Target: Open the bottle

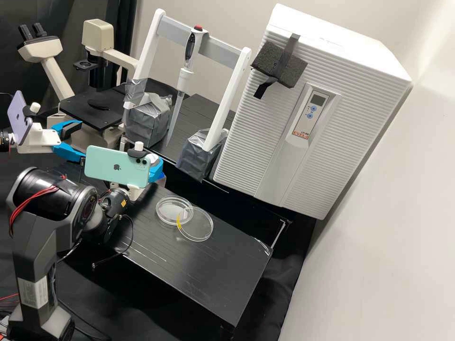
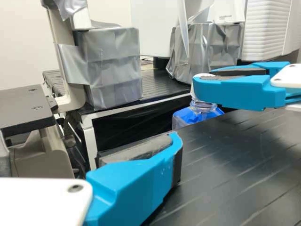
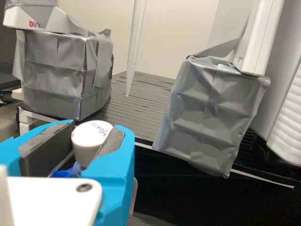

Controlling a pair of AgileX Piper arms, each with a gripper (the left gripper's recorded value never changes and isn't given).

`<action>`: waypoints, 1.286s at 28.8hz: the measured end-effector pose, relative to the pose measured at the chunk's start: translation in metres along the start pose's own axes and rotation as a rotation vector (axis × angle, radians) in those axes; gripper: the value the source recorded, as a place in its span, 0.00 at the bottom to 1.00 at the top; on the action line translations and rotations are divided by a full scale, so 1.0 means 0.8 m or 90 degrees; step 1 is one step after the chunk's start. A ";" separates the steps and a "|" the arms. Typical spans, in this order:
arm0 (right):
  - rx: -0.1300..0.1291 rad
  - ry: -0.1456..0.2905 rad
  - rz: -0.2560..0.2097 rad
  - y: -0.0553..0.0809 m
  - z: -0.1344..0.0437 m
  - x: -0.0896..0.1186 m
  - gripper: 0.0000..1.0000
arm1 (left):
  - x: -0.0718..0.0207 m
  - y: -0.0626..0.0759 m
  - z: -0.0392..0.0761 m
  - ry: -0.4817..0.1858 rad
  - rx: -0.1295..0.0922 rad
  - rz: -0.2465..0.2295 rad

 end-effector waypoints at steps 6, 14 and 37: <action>-0.001 0.006 0.016 0.010 -0.003 -0.008 0.00 | 0.000 0.000 0.000 0.000 0.000 0.000; 0.015 0.031 0.036 0.024 -0.013 -0.026 0.00 | 0.000 0.000 0.000 0.000 0.000 0.000; 0.028 0.100 -0.025 0.006 -0.010 -0.129 0.00 | 0.008 0.009 0.005 -0.009 0.006 0.011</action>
